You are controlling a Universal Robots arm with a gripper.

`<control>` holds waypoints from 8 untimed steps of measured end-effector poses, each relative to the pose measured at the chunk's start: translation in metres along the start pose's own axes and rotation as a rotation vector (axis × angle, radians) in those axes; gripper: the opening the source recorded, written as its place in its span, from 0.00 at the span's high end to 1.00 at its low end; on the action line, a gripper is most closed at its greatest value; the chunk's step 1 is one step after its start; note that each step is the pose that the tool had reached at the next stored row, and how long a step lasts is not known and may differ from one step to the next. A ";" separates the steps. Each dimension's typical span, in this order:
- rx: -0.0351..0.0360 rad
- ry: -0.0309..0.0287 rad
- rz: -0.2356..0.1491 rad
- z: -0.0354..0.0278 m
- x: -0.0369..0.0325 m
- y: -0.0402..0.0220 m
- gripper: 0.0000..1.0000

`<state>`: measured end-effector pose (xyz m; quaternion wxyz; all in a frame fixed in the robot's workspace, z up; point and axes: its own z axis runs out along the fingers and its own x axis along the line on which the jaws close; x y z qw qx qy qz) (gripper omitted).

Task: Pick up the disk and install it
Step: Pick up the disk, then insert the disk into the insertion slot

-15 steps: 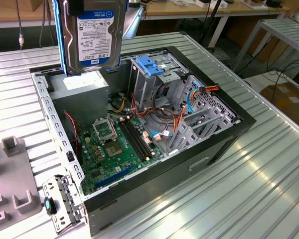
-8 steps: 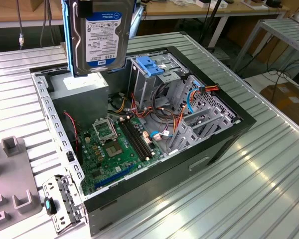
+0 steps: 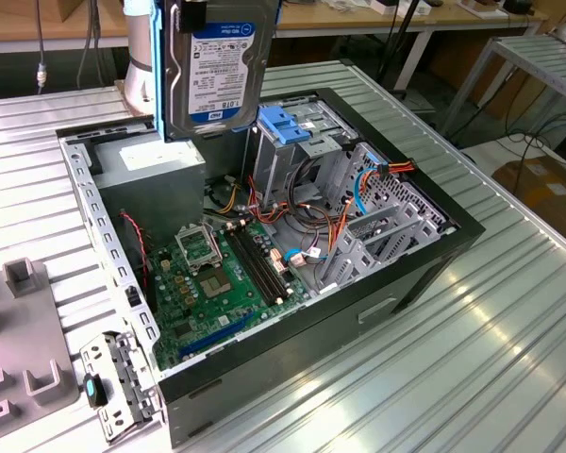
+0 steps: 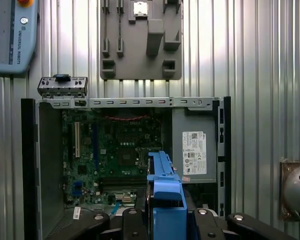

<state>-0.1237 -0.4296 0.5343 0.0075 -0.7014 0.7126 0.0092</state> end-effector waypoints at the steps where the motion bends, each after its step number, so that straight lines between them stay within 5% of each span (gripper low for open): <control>1: 0.0000 -0.0001 0.000 0.0000 0.0000 0.0000 0.63; 8: 0.0000 -0.0001 0.000 0.0000 -0.0001 -0.0003 0.63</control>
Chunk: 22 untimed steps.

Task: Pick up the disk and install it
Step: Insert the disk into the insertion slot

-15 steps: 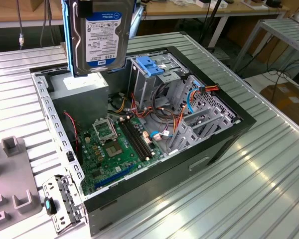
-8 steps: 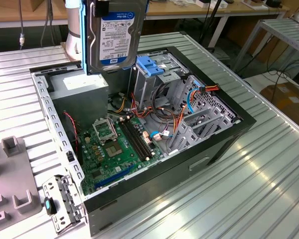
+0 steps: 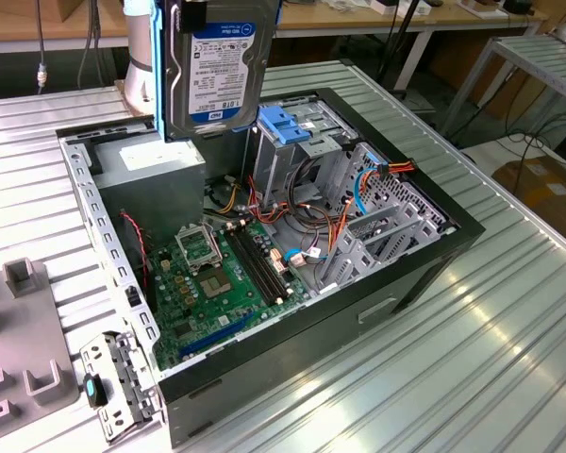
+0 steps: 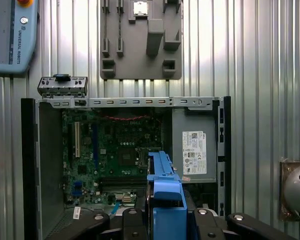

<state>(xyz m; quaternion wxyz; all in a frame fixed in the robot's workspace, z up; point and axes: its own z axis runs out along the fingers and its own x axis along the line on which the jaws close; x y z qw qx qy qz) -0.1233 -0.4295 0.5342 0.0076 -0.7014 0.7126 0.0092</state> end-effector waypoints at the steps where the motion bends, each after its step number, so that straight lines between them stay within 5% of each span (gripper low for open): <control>1: 0.0000 0.0000 0.000 0.0000 0.0000 0.0000 0.63; 11: 0.0000 0.0000 0.000 -0.0001 0.0056 -0.0005 0.63; 22: 0.0000 -0.0001 0.000 -0.0004 0.0224 -0.0014 0.63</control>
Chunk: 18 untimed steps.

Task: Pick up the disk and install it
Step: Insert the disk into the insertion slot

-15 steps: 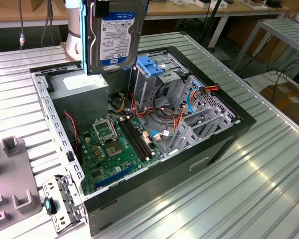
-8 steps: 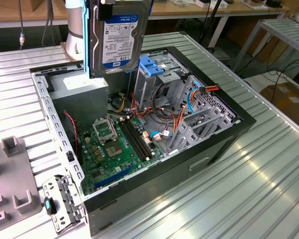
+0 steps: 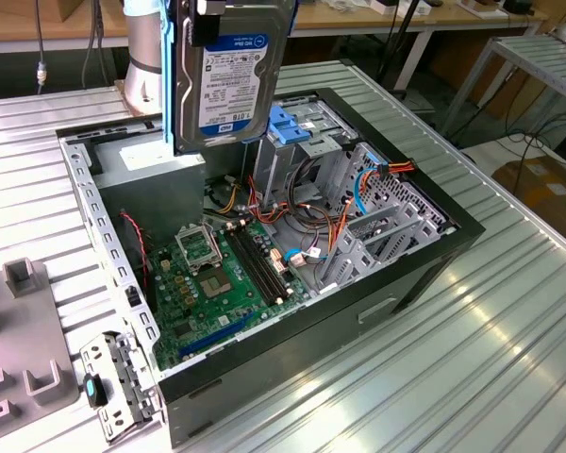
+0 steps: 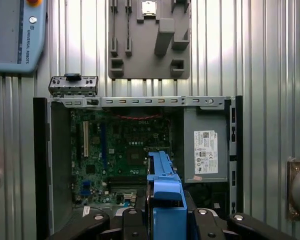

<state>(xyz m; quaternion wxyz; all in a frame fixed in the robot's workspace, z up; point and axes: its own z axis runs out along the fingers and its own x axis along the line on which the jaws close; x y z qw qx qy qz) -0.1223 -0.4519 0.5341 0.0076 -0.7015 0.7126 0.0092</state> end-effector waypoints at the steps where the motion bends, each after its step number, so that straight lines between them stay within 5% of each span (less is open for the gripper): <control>1: -0.0001 0.0001 0.000 -0.0001 0.0023 -0.0001 0.63; 18: 0.0000 0.0008 0.000 -0.0004 0.0243 -0.0036 0.63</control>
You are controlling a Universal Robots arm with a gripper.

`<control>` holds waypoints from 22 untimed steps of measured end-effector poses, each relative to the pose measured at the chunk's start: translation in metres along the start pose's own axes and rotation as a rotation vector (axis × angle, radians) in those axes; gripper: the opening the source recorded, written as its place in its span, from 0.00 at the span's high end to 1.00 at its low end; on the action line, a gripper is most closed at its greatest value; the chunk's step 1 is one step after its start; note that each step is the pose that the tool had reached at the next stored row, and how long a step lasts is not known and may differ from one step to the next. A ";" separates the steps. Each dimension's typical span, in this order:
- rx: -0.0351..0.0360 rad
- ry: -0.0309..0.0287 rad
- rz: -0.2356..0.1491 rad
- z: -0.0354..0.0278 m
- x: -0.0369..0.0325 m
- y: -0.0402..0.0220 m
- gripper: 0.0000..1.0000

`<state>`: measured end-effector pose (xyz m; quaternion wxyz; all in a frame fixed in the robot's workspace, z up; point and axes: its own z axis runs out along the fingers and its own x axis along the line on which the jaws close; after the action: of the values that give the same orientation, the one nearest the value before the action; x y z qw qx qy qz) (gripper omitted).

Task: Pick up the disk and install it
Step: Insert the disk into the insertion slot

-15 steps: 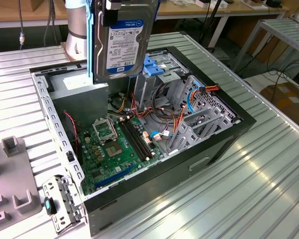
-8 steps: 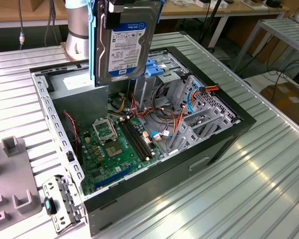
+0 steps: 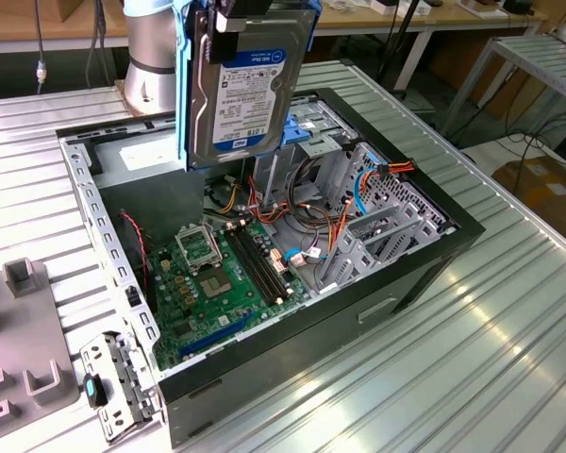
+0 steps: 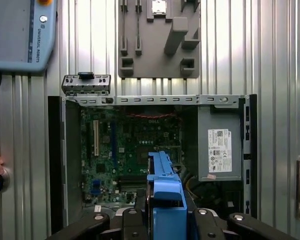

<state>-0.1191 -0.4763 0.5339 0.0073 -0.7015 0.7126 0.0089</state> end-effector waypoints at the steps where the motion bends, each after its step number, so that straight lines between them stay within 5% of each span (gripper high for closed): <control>1: 0.0000 0.0004 0.000 0.0000 0.0005 -0.0005 0.63; 12: 0.0000 0.0007 0.000 0.0000 0.0006 -0.0015 0.63; 22: 0.0000 0.0007 0.000 0.0000 0.0002 -0.0213 0.63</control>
<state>-0.0979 -0.4768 0.5338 0.0071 -0.7015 0.7126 0.0086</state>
